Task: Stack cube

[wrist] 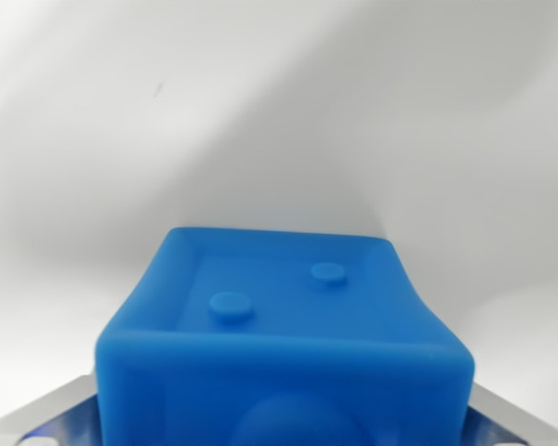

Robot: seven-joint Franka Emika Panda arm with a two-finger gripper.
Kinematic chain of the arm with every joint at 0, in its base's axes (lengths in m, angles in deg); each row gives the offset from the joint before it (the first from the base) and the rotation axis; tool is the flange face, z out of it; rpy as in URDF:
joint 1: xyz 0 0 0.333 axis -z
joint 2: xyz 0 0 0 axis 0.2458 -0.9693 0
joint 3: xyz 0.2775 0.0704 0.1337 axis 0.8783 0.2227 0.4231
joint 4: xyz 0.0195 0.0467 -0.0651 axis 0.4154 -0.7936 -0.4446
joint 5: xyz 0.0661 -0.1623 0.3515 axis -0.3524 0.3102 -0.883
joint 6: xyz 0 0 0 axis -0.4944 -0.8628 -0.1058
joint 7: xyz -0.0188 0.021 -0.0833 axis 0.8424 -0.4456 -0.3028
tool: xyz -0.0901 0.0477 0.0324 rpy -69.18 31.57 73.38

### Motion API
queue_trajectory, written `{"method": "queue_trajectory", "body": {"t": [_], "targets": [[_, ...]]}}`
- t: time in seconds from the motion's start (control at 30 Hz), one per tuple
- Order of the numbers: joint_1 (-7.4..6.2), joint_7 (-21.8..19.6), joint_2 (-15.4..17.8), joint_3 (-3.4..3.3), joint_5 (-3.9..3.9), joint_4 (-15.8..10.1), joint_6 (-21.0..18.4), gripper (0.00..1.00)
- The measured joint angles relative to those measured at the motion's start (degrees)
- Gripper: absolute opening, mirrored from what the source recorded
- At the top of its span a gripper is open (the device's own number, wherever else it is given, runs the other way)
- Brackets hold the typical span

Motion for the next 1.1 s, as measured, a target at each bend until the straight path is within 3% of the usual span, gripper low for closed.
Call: {"method": "queue_trajectory", "body": {"t": [0.7,1.1], "targets": [[0.01,0.00,0.19,0.00,0.00,-0.04,-0.09,0.00],[0.36,0.05,3.03,0.40,-0.06,-0.72,-2.08,0.00]]}}
